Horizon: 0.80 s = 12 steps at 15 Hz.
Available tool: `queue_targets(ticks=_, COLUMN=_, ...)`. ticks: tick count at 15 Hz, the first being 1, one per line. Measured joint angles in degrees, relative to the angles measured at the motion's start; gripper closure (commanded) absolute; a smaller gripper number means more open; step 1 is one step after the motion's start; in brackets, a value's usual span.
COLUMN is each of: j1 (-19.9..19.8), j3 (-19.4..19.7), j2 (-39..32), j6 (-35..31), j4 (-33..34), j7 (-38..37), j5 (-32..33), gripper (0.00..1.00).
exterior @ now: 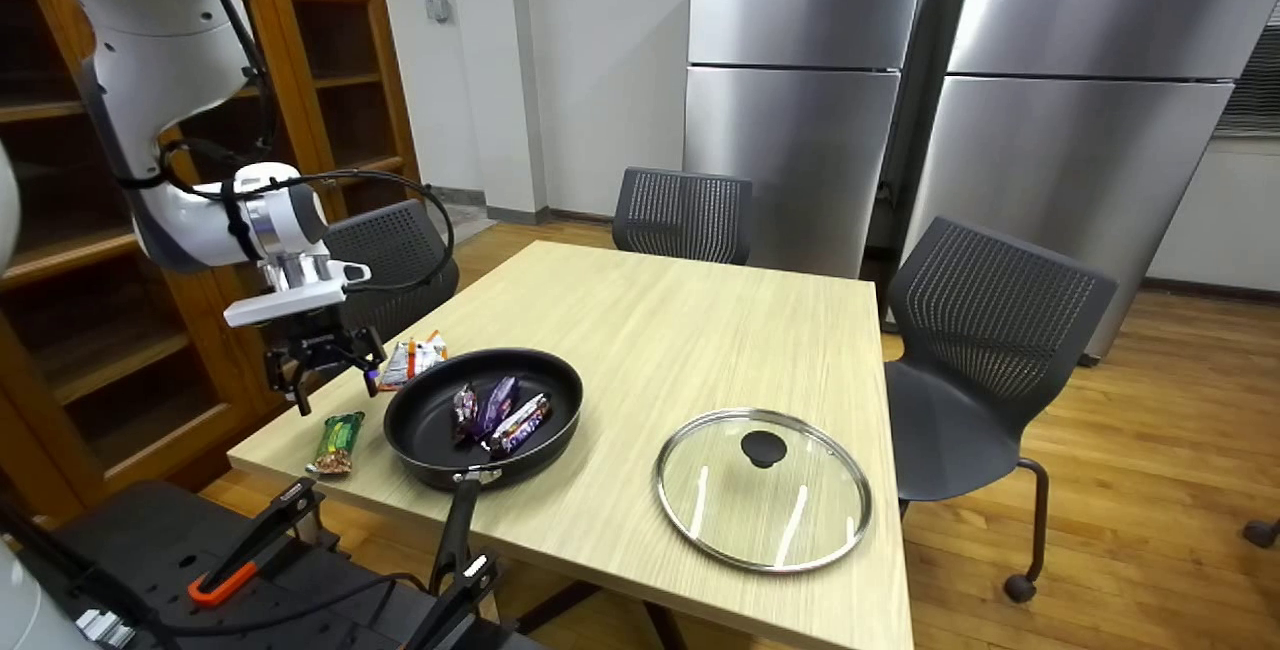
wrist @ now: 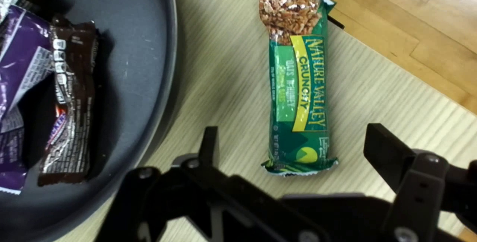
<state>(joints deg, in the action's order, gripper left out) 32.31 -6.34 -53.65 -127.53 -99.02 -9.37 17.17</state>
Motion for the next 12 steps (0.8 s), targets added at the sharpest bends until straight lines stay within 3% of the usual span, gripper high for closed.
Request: queue_targets(ticks=12, j1=-4.0, j3=-1.9, j2=-6.7, j6=2.9, j4=6.4, j7=14.4, j5=0.1, gripper=0.0)
